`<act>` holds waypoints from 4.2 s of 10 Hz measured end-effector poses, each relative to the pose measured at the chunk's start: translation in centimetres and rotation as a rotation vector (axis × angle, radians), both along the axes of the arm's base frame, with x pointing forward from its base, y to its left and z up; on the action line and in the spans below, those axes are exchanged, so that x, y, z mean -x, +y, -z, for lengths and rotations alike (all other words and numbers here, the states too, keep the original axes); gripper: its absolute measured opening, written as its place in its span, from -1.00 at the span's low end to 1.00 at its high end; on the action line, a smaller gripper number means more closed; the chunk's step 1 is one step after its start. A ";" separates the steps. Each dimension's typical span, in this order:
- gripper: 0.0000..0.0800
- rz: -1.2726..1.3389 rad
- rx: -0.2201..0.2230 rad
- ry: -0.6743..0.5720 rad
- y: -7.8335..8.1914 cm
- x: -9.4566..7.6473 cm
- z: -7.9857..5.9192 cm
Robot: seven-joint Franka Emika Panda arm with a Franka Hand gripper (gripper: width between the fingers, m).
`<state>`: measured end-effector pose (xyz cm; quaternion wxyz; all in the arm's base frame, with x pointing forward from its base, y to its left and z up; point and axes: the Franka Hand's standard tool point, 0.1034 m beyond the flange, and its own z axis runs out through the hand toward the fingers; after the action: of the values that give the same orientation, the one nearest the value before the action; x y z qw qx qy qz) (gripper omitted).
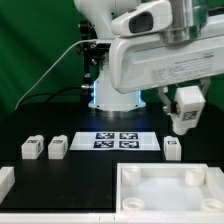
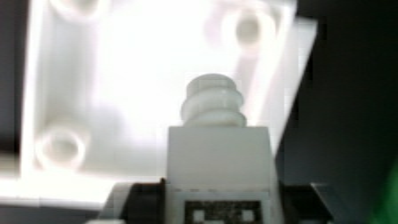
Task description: Assemble one leg
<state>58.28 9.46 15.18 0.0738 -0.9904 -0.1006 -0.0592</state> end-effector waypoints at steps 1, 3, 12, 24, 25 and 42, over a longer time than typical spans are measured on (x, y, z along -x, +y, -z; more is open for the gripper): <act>-0.28 0.005 0.000 -0.109 -0.4 0.1 0.3; -0.28 0.026 0.020 -0.302 -1.5 -0.4 0.2; -0.28 0.031 -0.012 -0.473 0.9 -4.2 5.5; -0.28 0.032 -0.021 -0.472 2.2 -3.6 9.3; -0.28 0.035 -0.019 -0.473 2.2 -3.7 9.3; 0.62 0.039 -0.026 -0.338 1.4 -4.7 5.5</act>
Offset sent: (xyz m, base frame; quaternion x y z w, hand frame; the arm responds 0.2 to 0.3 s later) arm 0.0000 0.0000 0.0000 0.0000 0.2667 0.0000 0.9638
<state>62.98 10.91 9.72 0.0676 -0.9671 -0.0916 -0.2276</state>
